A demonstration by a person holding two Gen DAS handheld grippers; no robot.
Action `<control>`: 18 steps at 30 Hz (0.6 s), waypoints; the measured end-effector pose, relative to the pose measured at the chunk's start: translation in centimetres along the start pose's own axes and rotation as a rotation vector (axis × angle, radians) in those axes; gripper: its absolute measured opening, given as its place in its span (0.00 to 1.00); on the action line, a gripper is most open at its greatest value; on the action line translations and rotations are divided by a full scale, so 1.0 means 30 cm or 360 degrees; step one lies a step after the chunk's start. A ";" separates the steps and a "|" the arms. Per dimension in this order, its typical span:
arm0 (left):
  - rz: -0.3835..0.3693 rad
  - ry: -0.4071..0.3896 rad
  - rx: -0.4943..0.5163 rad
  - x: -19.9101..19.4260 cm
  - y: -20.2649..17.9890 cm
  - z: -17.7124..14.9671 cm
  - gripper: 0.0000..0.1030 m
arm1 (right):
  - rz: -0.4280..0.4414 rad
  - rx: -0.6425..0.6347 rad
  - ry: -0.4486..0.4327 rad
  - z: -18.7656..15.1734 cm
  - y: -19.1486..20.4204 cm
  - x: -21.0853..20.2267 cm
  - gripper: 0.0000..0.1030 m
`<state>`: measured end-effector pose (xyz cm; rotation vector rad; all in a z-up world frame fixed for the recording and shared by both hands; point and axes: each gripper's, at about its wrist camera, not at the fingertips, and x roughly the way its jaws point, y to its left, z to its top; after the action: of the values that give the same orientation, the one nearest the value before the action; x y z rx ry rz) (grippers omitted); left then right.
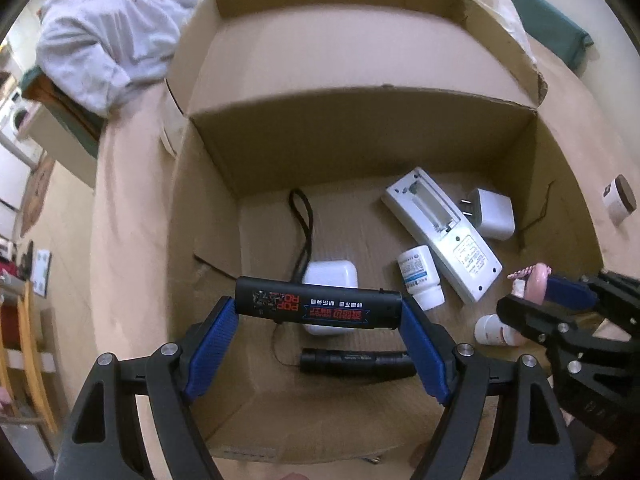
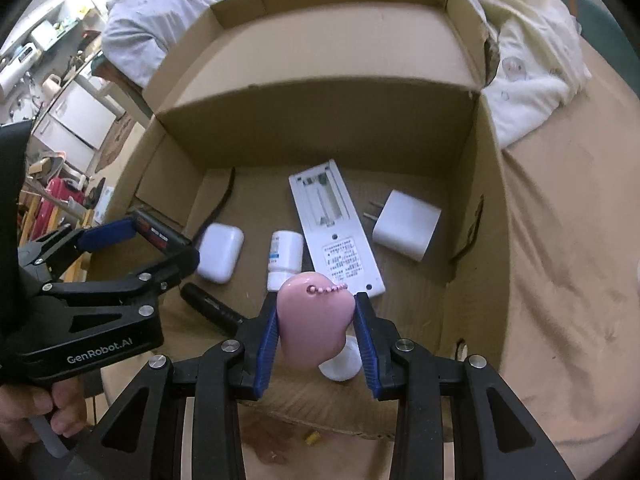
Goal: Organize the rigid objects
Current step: 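Lower the battery and pink keychain into the box and open both tools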
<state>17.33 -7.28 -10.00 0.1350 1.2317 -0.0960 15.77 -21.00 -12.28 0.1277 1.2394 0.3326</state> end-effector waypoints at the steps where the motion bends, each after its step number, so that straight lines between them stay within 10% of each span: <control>1: -0.0001 0.0002 0.0000 0.002 -0.002 0.000 0.77 | -0.0002 0.0005 0.0010 -0.001 0.000 0.006 0.37; 18: 0.0080 0.0044 0.0106 0.024 -0.041 -0.010 0.77 | -0.0011 0.0064 0.0120 -0.008 -0.020 0.048 0.37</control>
<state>17.11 -8.46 -10.82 0.2258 1.2525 -0.0918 16.07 -21.11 -13.83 0.1468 1.3212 0.3090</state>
